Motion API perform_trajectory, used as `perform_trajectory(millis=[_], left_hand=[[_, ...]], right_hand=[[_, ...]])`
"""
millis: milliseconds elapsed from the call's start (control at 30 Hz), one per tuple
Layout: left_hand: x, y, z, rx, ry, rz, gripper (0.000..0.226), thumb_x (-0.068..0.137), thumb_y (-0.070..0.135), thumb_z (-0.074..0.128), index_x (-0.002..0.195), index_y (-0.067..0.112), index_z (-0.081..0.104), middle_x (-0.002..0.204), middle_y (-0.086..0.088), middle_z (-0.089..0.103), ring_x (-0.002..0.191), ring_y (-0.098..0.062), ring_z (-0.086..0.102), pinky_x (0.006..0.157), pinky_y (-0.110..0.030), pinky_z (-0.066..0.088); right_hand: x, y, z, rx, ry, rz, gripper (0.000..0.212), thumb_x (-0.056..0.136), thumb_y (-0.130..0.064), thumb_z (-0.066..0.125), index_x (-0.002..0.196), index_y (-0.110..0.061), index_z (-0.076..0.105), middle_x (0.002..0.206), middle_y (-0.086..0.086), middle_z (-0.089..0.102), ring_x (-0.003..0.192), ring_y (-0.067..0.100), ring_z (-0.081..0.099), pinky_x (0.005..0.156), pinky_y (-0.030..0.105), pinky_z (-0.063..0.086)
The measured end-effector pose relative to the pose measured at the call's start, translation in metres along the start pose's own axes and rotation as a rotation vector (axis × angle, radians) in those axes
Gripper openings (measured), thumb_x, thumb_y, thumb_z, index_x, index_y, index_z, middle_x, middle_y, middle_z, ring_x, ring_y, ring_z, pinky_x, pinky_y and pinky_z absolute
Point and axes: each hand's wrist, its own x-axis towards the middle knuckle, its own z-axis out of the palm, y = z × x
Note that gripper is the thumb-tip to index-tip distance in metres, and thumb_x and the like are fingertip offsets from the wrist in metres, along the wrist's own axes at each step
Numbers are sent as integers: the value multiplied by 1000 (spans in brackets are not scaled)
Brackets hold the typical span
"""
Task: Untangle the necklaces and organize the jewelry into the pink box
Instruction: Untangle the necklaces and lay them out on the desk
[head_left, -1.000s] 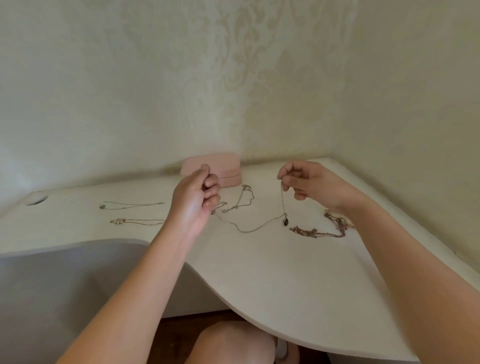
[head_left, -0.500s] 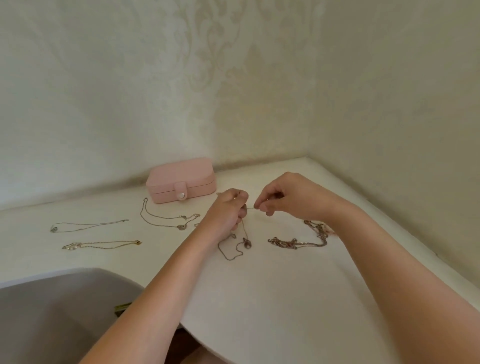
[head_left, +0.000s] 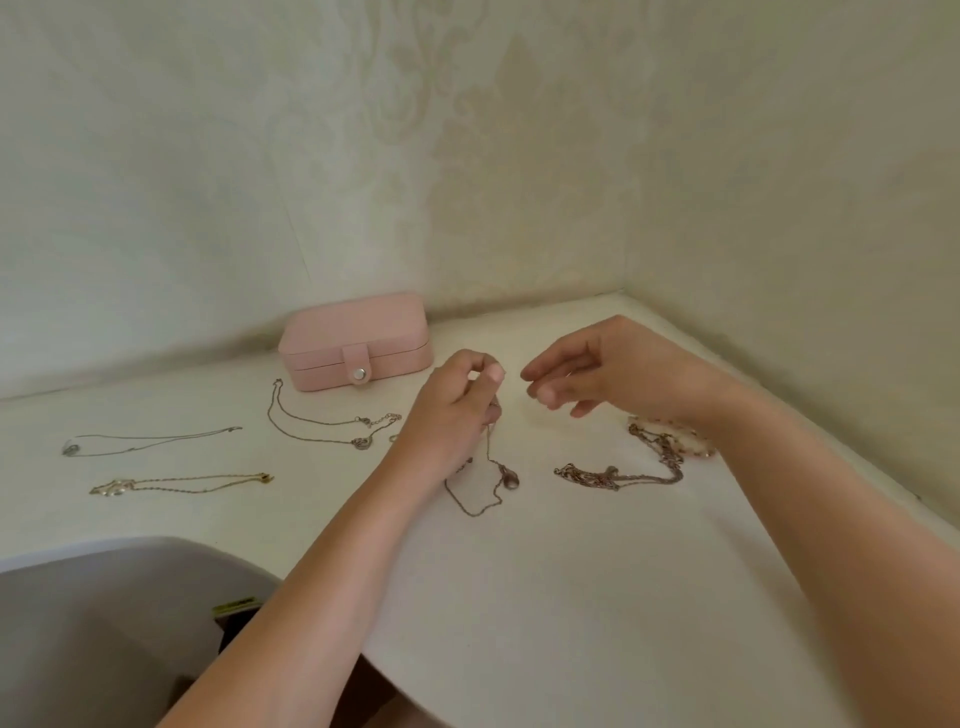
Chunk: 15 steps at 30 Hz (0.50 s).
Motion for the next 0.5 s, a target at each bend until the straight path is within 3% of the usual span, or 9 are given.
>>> perform_trajectory(millis=[100,233,300,400,500], left_hand=[[-5,4,1,55,-42,116,12,99,23,44,90,20,51,44,17,50,44,4,47,49,-12,31],[-7,6,1,4,-47,160,12,98,21,46,87,20,51,42,13,47,42,0,46,45,-10,31],[-6,5,-1,-19,-15,168,11,98,22,47,89,18,52,42,12,45,41,-1,42,45,-10,31],[-3,3,-3,-25,23,160,11,99,24,47,90,18,52,42,12,44,39,-3,34,44,-15,29],[-1,1,-4,-45,44,129,12,98,25,47,89,20,51,43,11,44,40,-6,29,43,-19,26]], right_hand=[[1,0,18,-3,-142,-1,19,80,-14,73,99,-17,72,91,-1,74,70,8,65,58,17,48],[6,4,33,-1,-104,33,11,79,-21,74,87,-15,76,69,2,64,62,4,52,65,15,36],[5,4,31,32,-105,44,12,79,-24,74,87,-16,76,74,7,66,62,4,50,69,17,35],[2,1,18,77,-129,20,13,85,-22,68,91,-14,75,91,4,74,62,7,49,63,20,38],[1,2,1,100,-102,27,13,88,-15,63,94,-11,73,90,4,74,60,7,51,58,16,40]])
